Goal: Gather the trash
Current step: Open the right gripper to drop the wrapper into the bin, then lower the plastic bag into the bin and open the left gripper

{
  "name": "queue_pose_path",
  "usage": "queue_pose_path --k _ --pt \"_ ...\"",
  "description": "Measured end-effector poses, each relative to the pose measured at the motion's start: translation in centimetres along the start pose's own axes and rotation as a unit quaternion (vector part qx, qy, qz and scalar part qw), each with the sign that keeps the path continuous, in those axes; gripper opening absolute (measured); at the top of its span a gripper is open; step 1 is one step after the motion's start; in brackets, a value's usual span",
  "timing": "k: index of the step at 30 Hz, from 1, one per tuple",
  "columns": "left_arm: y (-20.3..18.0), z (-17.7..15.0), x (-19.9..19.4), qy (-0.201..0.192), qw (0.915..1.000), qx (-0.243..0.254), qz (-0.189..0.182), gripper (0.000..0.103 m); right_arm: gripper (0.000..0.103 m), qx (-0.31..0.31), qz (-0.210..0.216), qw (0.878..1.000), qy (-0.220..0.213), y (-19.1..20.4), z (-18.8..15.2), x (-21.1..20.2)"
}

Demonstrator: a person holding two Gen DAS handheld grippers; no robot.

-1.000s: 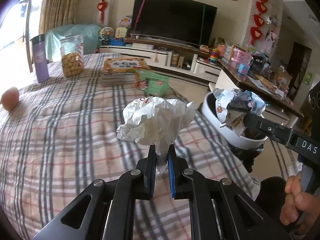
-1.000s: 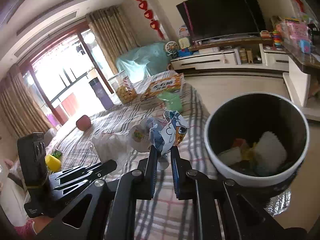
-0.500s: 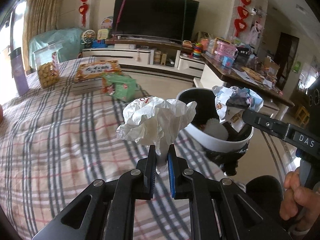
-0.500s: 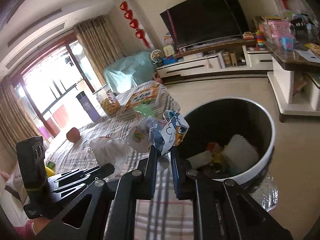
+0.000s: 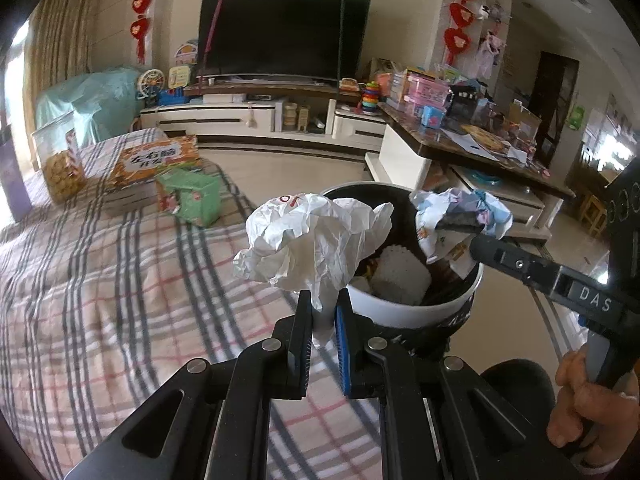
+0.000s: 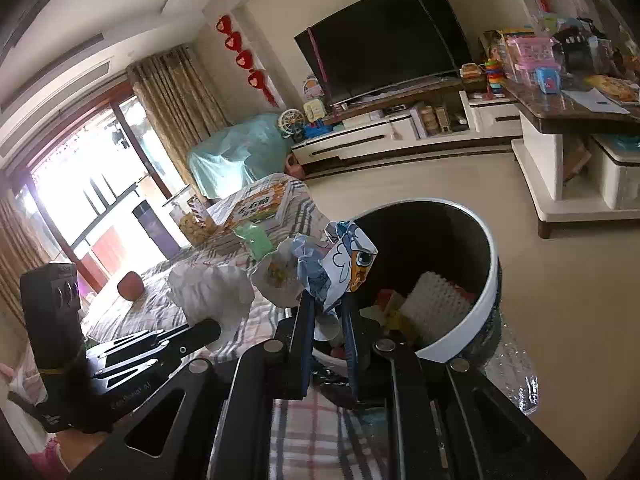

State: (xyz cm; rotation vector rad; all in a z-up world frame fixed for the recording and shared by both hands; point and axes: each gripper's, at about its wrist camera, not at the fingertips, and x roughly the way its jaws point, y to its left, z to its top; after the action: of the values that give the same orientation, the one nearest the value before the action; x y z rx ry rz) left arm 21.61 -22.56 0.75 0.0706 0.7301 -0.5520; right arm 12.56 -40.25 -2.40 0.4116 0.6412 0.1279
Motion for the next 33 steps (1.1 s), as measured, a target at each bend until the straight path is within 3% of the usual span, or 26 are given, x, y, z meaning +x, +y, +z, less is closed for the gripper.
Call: queue_pose_path --k 6,16,33 --pt "-1.3 0.7 0.9 0.000 0.9999 0.014 -0.004 0.009 0.013 0.006 -0.005 1.000 -0.003 -0.9 0.1 -0.3" --pt "-1.8 0.9 1.9 0.006 0.9998 0.017 -0.006 0.009 0.004 0.010 -0.011 1.000 0.002 -1.8 0.4 0.2" --pt "-3.0 2.0 3.4 0.006 0.9996 0.025 -0.011 0.009 0.004 0.014 -0.013 1.000 0.001 -2.3 0.7 0.3"
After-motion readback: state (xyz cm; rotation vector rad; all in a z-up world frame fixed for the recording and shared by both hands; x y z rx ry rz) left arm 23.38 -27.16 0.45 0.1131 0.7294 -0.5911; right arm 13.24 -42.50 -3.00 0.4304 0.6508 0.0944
